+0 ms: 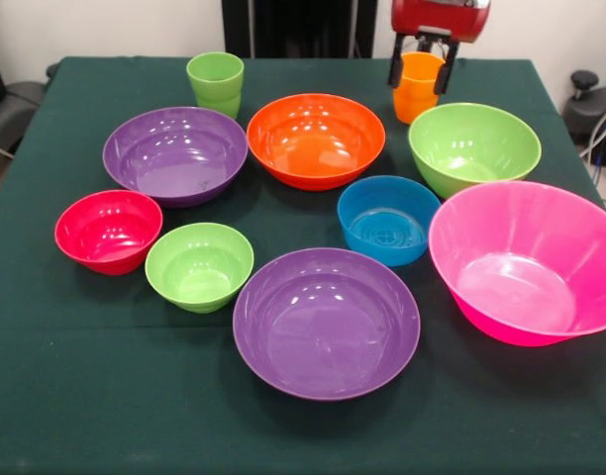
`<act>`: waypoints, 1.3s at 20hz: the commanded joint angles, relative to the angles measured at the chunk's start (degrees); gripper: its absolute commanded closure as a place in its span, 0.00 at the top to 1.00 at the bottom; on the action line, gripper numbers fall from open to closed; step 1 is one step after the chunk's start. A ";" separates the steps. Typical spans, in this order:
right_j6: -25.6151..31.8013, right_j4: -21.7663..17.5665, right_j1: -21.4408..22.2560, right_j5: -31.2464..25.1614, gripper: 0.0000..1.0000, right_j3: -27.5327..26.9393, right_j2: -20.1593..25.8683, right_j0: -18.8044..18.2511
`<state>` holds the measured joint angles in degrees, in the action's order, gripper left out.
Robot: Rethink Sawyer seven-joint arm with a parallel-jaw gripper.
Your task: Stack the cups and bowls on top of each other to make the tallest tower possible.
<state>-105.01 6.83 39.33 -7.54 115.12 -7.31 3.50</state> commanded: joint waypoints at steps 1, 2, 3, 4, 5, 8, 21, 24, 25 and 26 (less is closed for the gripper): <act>-12.42 4.02 -1.74 -4.44 1.00 -0.22 -0.36 -1.27; -13.07 4.59 -1.26 -4.85 1.00 -0.04 -0.97 -0.72; -13.23 4.89 -0.97 -5.30 1.00 -0.20 -1.41 -0.30; -13.36 5.18 -0.59 -5.67 1.00 -0.16 -1.57 -0.08; -13.68 5.57 -0.40 -6.07 1.00 -0.36 -1.91 0.28; -14.85 6.63 0.05 -7.22 1.00 -0.91 -3.56 2.00; -22.89 12.09 -1.05 -10.25 1.00 -2.22 -7.13 5.01; -23.89 12.56 -2.12 -9.06 1.00 -2.23 -7.06 4.51; -23.55 12.45 -2.55 -8.66 1.00 -2.33 -6.54 3.73; -23.60 12.47 -3.01 -7.65 1.00 -2.24 -5.84 3.09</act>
<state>-118.71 17.10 40.55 -12.33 115.14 -16.92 7.79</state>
